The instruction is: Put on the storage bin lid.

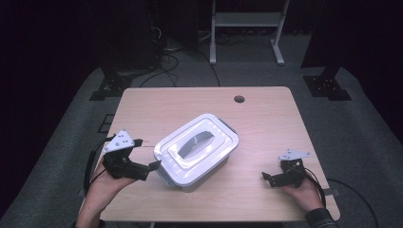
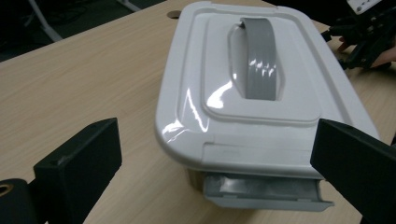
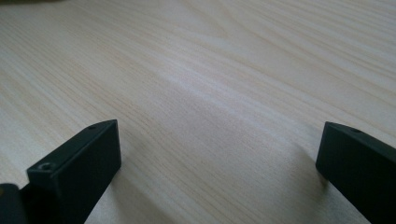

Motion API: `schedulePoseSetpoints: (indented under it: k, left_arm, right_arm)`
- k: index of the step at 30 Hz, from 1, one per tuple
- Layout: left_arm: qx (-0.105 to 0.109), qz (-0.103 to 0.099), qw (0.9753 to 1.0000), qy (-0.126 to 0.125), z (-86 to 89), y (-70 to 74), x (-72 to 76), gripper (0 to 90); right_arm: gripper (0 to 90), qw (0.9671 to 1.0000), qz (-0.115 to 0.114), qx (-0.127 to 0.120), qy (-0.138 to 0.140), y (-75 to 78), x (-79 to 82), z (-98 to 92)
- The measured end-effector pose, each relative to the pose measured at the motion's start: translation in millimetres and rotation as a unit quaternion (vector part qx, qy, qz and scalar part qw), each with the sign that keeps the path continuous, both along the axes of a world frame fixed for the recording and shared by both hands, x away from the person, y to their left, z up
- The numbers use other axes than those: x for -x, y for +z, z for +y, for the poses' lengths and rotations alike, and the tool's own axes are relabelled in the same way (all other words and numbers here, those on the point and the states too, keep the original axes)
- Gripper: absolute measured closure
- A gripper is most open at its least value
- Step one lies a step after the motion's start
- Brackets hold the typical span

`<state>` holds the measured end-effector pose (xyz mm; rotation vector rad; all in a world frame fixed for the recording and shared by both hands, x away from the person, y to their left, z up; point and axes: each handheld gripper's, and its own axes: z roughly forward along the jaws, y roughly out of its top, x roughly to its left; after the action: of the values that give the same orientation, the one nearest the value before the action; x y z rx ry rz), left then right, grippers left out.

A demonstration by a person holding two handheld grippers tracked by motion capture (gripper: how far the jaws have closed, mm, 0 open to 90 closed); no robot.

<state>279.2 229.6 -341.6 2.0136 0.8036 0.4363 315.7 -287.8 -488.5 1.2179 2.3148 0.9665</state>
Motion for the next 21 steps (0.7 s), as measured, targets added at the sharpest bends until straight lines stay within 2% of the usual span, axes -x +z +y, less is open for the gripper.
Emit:
schedulePoseSetpoints:
  k: [10,21]
  left_arm:
    - [-0.013,0.007,0.9995,0.027,24.7,-29.2,-5.5,1.0]
    - [-0.027,0.023,0.9971,0.067,34.8,-63.6,-24.2,1.0]
  right_arm:
    - [0.0,1.0,-0.001,0.0,0.0,0.0,0.9,-0.4]
    - [0.0,1.0,0.0,0.0,0.0,0.0,1.6,-0.4]
